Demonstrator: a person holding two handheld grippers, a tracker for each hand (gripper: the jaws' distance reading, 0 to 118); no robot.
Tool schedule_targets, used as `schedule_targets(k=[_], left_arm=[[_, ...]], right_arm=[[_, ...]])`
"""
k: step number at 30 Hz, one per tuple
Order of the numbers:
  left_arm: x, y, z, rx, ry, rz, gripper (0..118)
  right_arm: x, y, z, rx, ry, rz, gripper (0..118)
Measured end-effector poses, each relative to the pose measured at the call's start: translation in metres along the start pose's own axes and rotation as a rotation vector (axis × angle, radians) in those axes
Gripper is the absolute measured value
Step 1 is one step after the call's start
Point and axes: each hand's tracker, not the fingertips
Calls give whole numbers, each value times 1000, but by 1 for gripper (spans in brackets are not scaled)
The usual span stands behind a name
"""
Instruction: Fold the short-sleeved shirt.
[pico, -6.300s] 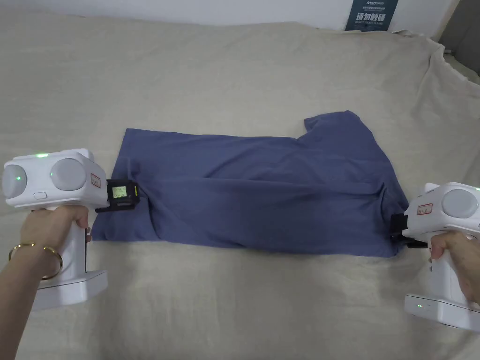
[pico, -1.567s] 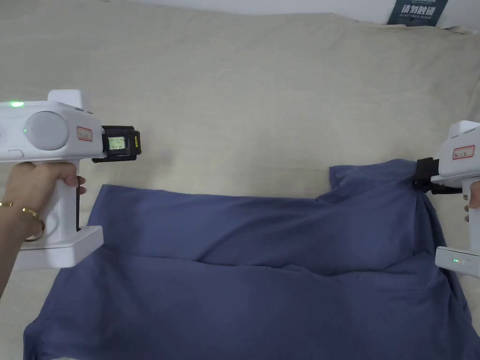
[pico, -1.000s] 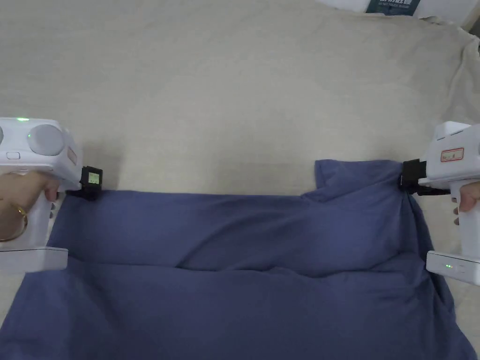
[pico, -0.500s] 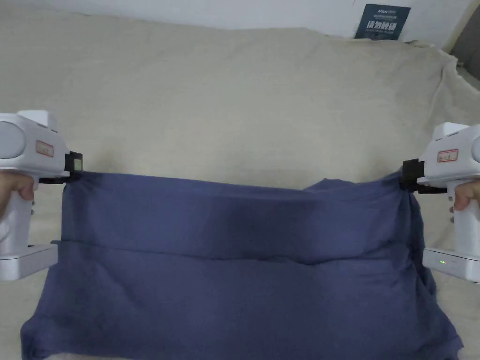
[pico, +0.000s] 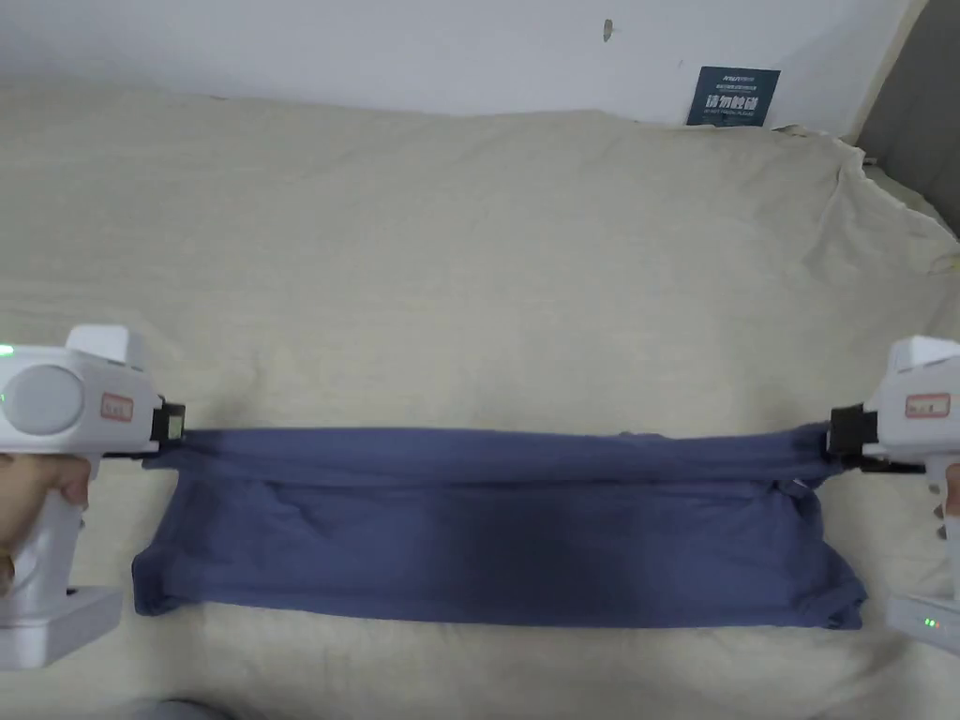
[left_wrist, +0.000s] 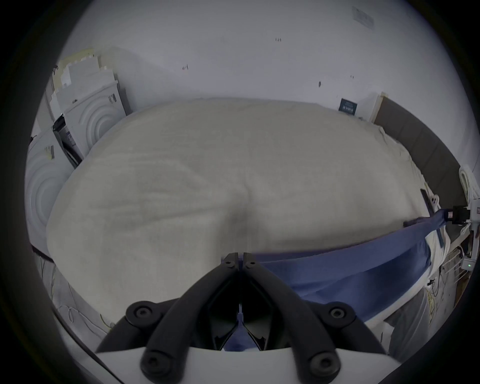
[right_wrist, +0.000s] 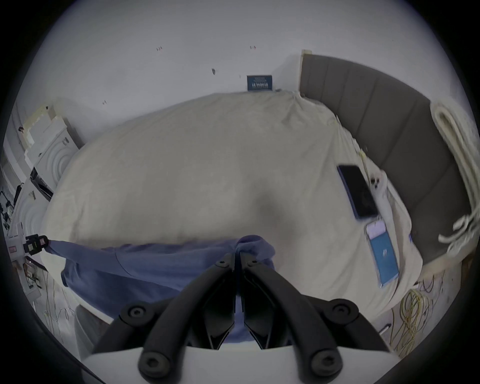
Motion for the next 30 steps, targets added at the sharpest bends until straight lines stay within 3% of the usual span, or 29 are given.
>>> schedule_targets(k=[8,10,12,13,14,15,16,17,18,21,25,28,30], left_arm=[[9,-71,-41,-175,75,45,0],[11,-78,-44,-165,80,77,10],[12,-76,-41,-127,101,90,12],[11,-74,-39,-127,102,90,21],[10,-70,-38,-127,128,86,38],[6,-66,-35,-126,160,81,73],[1,-61,-31,-111,189,87,95],[-4,-55,-23,-62,217,107,112],[-8,-47,-12,-3,237,124,118],[-8,-18,18,148,275,106,118],[21,4,55,403,269,-26,118],[51,5,74,567,248,-70,118],[73,1,82,645,220,-88,118]], right_arm=[[4,-72,-42,-167,-44,-43,2],[5,-81,-47,-167,-44,-64,3],[8,-83,-46,-153,-39,-92,4],[9,-82,-44,-148,-37,-101,10],[11,-79,-40,-143,-47,-100,23],[14,-75,-35,-130,-65,-90,56],[16,-71,-26,-113,-85,-73,81],[18,-65,-15,-81,-119,-44,96],[20,-58,-3,-34,-137,-14,102],[22,-34,30,133,-167,85,101],[2,-15,73,418,-177,126,102],[-17,-18,91,621,-130,139,116],[-32,-23,95,705,-110,149,118]])
